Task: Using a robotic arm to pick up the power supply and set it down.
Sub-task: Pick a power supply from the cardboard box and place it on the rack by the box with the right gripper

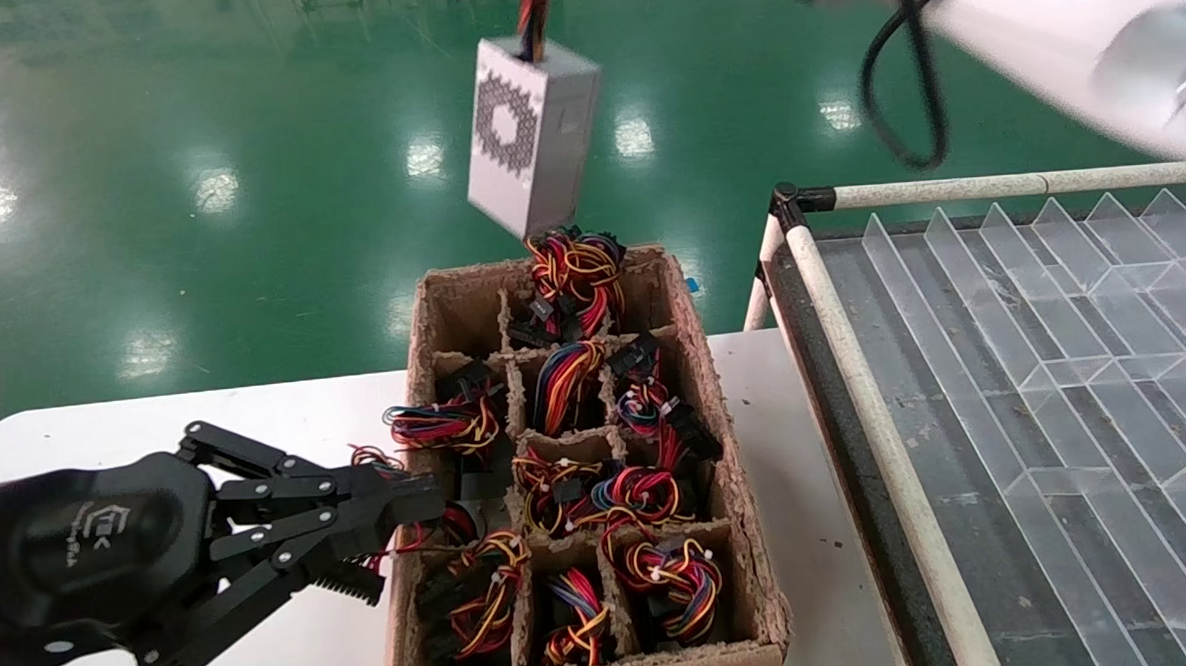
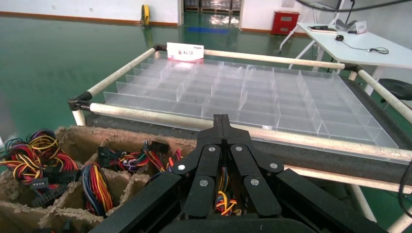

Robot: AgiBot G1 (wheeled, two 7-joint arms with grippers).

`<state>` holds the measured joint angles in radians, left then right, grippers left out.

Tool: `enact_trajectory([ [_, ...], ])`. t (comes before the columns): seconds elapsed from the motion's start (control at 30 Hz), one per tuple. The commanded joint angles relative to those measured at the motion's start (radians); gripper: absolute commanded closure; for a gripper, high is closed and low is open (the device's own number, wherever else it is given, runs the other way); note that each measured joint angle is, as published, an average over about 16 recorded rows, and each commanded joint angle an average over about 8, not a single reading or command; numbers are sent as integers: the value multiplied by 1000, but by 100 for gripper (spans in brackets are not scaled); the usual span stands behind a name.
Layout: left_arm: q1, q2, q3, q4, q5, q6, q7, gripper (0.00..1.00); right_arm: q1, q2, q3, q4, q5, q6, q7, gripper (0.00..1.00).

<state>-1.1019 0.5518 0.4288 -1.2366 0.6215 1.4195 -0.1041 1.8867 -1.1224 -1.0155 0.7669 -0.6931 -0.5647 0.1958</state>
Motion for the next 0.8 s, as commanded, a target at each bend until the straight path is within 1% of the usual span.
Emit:
enact_trajectory([
  [0.03,0,0,0,0,0,0,0,100,30,10,-3,-13,-18,-11,-15,100],
  [0.2,0,0,0,0,0,0,0,100,72,35,-4,-62,-49,-17,-52,100],
  [0.33,0,0,0,0,0,0,0,100,83,61,-4,-103,-66,-16,-76,100],
  [0.8,0,0,0,0,0,0,0,100,35,139,-19,-252,-99,7,-111,100],
])
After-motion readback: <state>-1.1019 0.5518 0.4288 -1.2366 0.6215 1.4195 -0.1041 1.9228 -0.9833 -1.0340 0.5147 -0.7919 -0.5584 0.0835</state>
